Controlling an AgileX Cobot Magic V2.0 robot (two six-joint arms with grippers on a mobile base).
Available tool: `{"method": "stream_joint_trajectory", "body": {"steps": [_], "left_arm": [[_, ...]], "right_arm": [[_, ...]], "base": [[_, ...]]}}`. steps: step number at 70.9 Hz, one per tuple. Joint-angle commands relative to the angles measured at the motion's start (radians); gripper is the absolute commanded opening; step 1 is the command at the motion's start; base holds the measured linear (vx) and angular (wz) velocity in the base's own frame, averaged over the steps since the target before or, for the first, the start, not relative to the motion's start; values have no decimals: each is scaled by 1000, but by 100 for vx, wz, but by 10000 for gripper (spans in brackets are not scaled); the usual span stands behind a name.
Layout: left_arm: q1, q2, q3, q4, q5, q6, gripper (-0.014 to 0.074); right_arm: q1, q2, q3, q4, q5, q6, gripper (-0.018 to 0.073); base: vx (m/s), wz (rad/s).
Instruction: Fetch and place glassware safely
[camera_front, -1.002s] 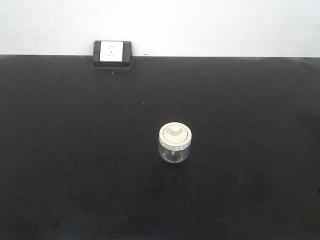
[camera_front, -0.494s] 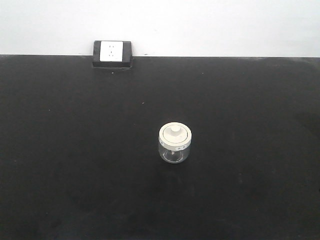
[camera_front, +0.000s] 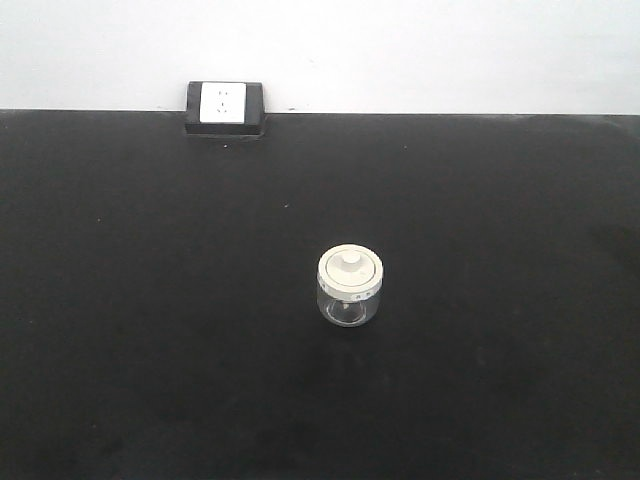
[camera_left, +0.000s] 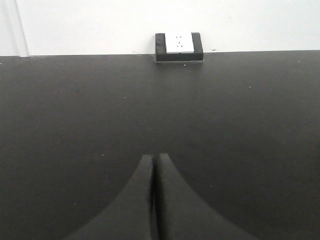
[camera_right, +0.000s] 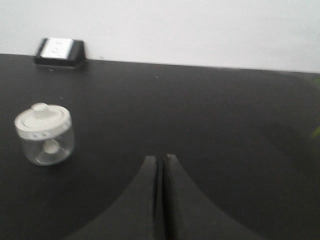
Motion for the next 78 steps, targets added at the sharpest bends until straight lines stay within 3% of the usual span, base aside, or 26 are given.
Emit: {"method": "stream_joint_trajectory", "body": {"steps": [1,25,78], "left_arm": [[-5,-12,26,-9,-78,-7,-7],[-5,-12,26,-9,-77,-7,-7],[-5,-12,26,-9,-77,-7,-7]], "right_arm": [[-24,-3,33,0,-100,11,-3],[-60,-130,242,42,-271,11,-3],[-58,-130,241,49,-285,7,-3]], "base": [[0,0],[0,0],[0,0]]}}
